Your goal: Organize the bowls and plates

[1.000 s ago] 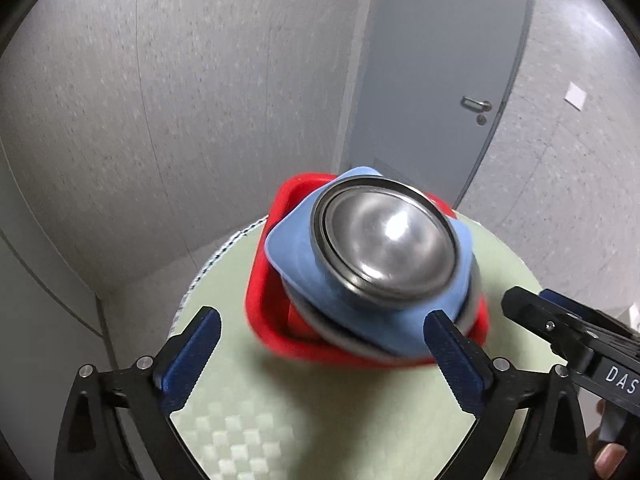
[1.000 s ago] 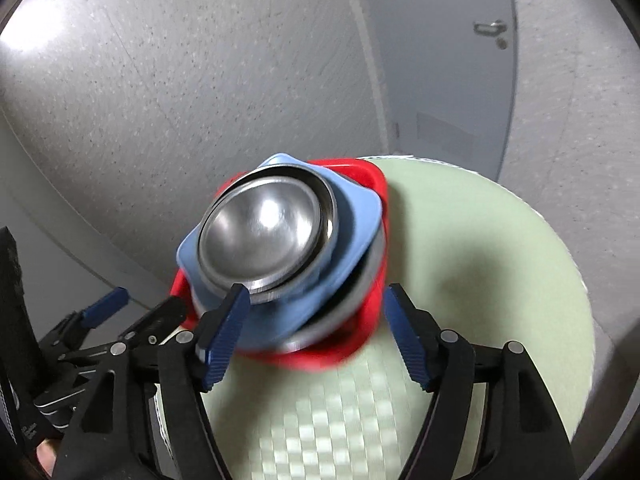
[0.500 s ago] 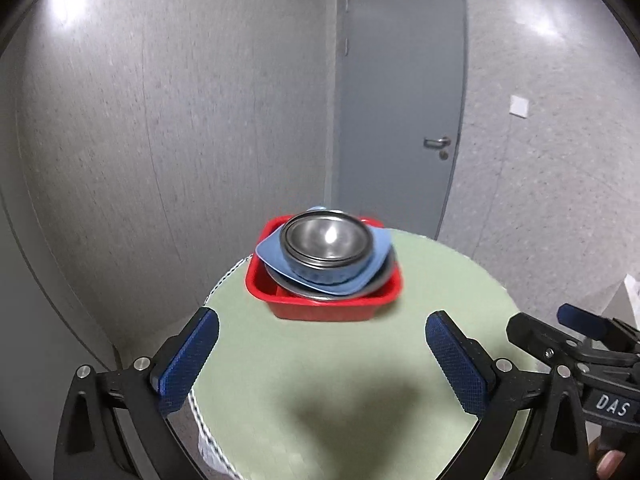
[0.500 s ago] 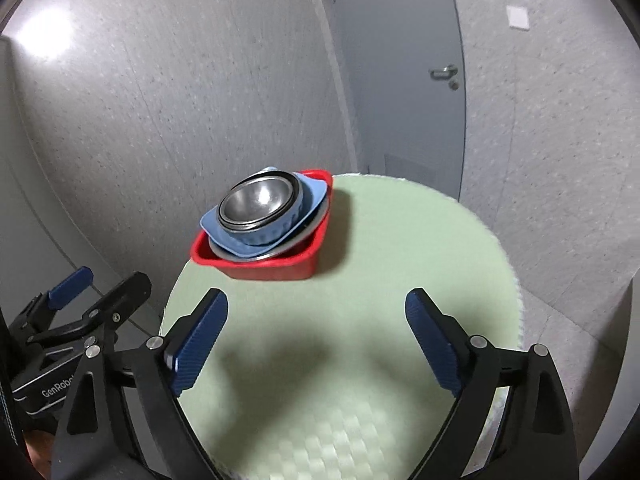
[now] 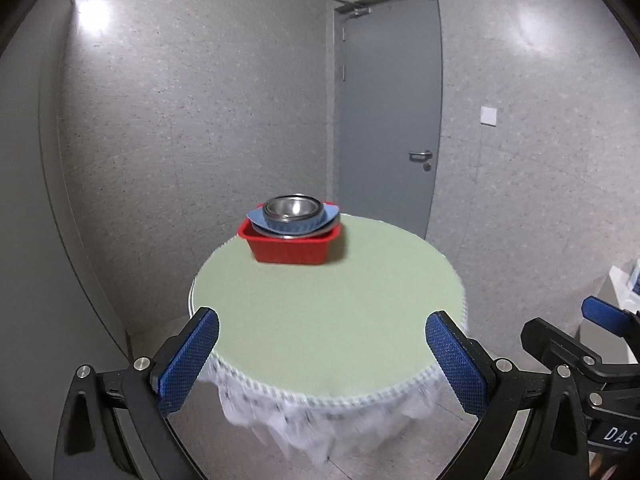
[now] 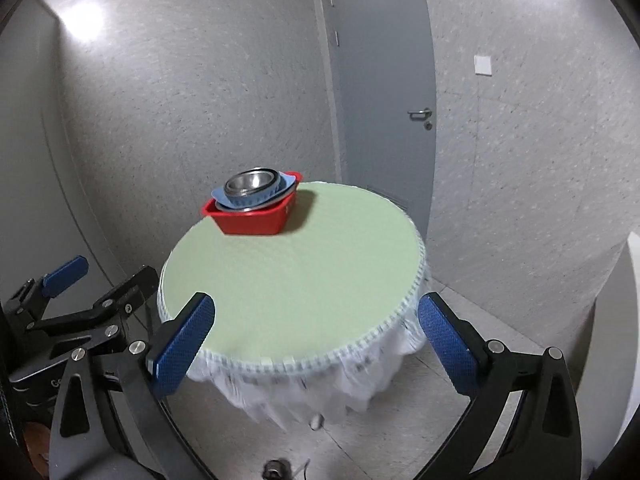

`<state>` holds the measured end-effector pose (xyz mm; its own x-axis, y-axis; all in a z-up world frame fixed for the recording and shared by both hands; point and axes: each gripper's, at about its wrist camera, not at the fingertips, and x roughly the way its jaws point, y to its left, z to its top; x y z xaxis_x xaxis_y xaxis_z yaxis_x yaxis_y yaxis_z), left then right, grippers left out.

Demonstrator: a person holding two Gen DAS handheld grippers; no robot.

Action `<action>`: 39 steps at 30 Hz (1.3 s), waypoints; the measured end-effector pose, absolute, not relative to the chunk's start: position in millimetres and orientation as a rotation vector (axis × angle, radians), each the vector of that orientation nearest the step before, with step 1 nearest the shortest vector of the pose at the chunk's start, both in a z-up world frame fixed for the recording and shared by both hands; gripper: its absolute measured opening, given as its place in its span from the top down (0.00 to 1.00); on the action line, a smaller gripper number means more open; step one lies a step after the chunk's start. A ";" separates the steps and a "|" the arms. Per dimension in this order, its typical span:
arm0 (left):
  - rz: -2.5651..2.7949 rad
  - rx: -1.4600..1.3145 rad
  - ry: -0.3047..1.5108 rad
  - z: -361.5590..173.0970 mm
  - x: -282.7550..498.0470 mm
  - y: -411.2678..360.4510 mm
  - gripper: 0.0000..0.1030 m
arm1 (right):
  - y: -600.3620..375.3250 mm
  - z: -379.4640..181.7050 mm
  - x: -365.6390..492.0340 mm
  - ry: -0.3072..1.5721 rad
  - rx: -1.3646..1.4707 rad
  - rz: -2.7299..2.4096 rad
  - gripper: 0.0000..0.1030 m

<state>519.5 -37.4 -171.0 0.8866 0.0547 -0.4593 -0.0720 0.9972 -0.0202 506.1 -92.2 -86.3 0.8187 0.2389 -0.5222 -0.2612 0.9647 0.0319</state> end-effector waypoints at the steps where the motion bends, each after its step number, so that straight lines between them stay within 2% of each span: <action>1: 0.065 -0.036 0.479 -172.2 507.6 -42.5 0.01 | -96.6 -86.3 496.6 0.544 -0.045 0.263 0.00; 9: 0.035 -0.004 0.410 -171.6 387.6 -80.6 0.01 | -132.3 -91.0 407.9 0.509 -0.041 0.225 0.00; 15: 0.002 -0.005 0.373 -186.6 332.7 -79.9 0.01 | -144.2 -96.6 350.4 0.456 -0.046 0.183 0.00; 25: -0.004 0.013 0.354 -216.3 280.5 -52.4 0.01 | -138.8 -126.0 286.1 0.405 -0.039 0.152 0.00; 39: -0.013 0.001 0.362 -236.9 246.1 -32.8 0.01 | -135.3 -154.2 257.0 0.421 -0.025 0.145 0.00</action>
<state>246.1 -32.8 -236.9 0.9350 -0.0122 -0.3546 0.0126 0.9999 -0.0014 257.0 -135.3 -154.2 0.9026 0.1347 -0.4088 -0.1449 0.9894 0.0061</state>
